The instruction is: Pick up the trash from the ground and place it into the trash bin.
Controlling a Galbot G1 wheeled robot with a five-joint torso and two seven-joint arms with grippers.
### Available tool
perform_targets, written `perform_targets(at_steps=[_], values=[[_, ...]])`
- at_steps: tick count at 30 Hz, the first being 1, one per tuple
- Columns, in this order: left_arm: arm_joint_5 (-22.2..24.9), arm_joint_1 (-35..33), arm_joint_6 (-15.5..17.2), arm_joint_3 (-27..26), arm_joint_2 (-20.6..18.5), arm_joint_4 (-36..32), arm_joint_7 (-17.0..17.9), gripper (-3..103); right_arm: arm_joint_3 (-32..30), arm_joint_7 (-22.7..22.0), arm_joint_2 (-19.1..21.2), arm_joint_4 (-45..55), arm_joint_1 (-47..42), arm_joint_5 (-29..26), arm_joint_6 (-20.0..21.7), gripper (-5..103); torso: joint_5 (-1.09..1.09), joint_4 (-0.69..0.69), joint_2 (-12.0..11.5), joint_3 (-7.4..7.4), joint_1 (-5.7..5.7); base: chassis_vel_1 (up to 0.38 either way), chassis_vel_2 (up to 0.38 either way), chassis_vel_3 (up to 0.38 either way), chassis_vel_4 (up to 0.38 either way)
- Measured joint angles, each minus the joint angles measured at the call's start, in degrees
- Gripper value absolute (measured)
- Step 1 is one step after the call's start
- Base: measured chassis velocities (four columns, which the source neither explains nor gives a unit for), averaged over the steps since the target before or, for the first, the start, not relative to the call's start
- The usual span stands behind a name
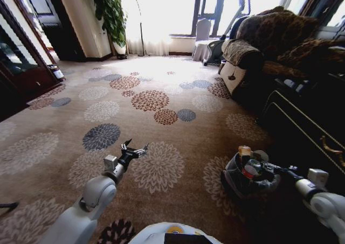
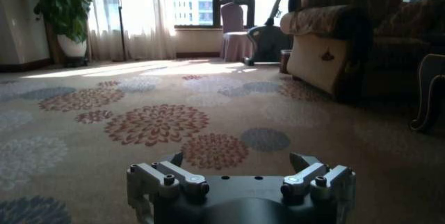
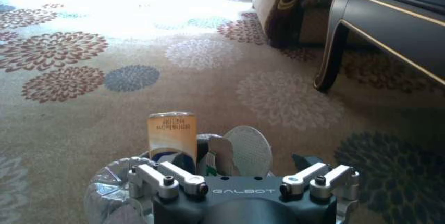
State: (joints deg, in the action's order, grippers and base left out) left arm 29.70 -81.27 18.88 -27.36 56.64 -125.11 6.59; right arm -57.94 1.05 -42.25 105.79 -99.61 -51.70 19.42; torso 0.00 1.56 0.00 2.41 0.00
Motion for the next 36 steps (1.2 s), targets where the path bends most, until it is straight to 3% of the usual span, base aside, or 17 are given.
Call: perform_targets(at_steps=[14,17,21,23,25,27,36], values=[[0.0,0.0,-0.1,0.0,0.0,0.0,0.1,100,0.0,0.0,0.0,0.0,0.0,0.0,0.0,100,0.00,0.00,0.0,0.00,0.00,0.000,0.000,0.000,0.000],[-1.1,0.9,-1.6,2.0,1.8,-1.3,2.1,100,0.0,0.0,-0.5,0.6,0.1,0.4,0.0,100,-0.03,0.02,0.0,0.00,0.00,0.000,0.000,0.000,0.000],[-1.2,1.1,-2.5,3.1,3.6,-2.4,2.9,100,-0.6,0.0,-6.7,7.9,1.0,5.5,-0.7,100,0.05,-0.01,0.0,0.00,0.00,0.000,0.000,0.000,0.000],[-0.8,1.0,-3.4,3.1,3.9,-2.3,3.1,100,-1.2,0.0,-10.8,12.7,1.6,8.9,-1.2,100,-0.06,0.00,0.0,0.00,0.00,0.000,0.000,0.000,0.000],[-0.8,1.0,-3.6,3.1,3.9,-2.3,3.2,100,-1.3,0.0,-11.7,13.8,1.7,9.7,-1.3,100,-0.05,0.00,0.0,0.00,0.00,0.000,0.000,0.000,0.000],[-0.8,0.8,-4.0,3.1,4.0,-2.2,3.4,100,-1.6,0.0,-15.3,17.2,2.7,11.3,-3.1,100,-0.01,0.00,0.0,0.00,0.00,0.000,0.000,0.000,0.000],[-2.1,-1.4,-4.2,2.2,4.7,-3.4,3.0,100,-1.0,0.0,-16.8,16.3,2.7,10.4,-6.9,100,-0.01,0.00,0.0,0.00,0.00,0.000,0.000,0.000,0.000]])
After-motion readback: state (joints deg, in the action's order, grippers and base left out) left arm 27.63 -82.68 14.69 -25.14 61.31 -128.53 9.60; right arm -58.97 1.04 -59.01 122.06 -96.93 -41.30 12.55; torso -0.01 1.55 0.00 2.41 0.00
